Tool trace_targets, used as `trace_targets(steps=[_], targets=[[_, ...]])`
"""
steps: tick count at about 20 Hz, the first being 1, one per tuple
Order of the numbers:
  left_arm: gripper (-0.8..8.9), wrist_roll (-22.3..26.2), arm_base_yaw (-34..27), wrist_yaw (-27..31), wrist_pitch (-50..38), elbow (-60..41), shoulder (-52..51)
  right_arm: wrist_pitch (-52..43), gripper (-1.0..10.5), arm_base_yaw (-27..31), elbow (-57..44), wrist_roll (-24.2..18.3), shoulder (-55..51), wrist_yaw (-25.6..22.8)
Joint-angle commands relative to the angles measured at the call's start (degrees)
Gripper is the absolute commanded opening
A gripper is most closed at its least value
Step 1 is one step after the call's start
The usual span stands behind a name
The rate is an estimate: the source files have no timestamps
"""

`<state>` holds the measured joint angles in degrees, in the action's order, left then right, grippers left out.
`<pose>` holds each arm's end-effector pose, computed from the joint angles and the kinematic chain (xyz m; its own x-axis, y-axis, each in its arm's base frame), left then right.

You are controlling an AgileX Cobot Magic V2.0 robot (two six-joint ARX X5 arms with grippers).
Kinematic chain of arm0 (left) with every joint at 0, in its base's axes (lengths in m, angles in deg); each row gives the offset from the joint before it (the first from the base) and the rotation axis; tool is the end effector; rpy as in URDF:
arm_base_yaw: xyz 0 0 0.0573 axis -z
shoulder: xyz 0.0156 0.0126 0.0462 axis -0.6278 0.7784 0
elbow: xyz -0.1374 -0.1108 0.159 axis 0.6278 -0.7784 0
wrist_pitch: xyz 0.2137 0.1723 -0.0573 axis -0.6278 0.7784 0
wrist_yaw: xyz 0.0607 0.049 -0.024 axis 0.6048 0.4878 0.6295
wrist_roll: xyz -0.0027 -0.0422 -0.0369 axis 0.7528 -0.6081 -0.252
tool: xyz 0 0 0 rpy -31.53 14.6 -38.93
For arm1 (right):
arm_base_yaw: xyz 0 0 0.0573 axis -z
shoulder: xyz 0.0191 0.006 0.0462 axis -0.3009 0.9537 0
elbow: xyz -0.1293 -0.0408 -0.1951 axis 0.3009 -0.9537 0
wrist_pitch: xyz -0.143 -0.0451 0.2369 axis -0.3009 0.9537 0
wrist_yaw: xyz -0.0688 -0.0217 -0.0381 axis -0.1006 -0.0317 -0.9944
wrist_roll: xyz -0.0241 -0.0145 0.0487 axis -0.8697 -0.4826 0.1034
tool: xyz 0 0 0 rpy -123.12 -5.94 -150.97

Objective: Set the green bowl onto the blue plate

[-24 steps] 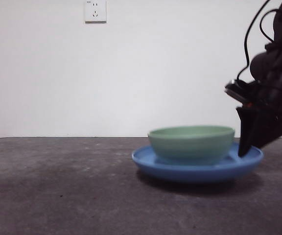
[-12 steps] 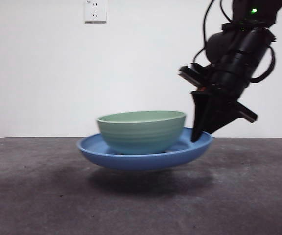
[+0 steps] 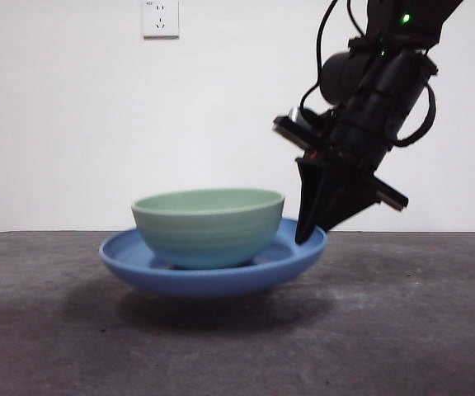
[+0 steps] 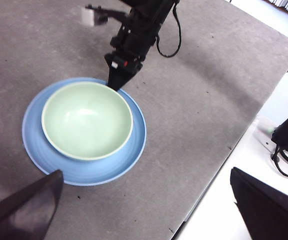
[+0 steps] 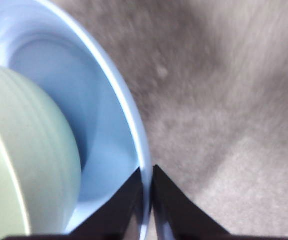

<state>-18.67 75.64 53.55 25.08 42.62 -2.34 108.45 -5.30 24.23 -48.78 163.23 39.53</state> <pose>0.1197 -0.1018 0.3574 0.4740 -0.7298 -0.4927 0.7714 0.6140 -0.1672 0.3531 0.1653 0.1561 0.0485 0.5309 -0.8461 -0.3162 0.8117 0.4912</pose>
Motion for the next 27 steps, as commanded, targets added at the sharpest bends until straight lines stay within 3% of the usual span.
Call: trace_targets(steps=[1, 13, 17, 22, 27], targets=[[5.32, -0.1, 0.2, -0.2, -0.8, 0.7, 0.2, 0.5, 0.1, -0.3, 0.8, 0.3, 3.0, 0.4], [5.32, -0.2, 0.2, -0.2, -0.7, 0.7, 0.2, 0.2, 0.1, -0.3, 0.8, -0.9, 5.1, 0.3], [5.32, -0.2, 0.2, -0.2, -0.7, 0.7, 0.2, 0.4, 0.2, -0.3, 0.8, -0.2, 5.1, -4.3], [5.32, -0.2, 0.2, -0.2, -0.7, 0.7, 0.2, 0.6, 3.1, -0.2, 1.4, -0.3, 4.9, -5.6], [5.32, -0.1, 0.2, -0.2, -0.7, 0.7, 0.2, 2.2, 3.4, 0.3, 3.2, -0.3, 0.6, -7.0]])
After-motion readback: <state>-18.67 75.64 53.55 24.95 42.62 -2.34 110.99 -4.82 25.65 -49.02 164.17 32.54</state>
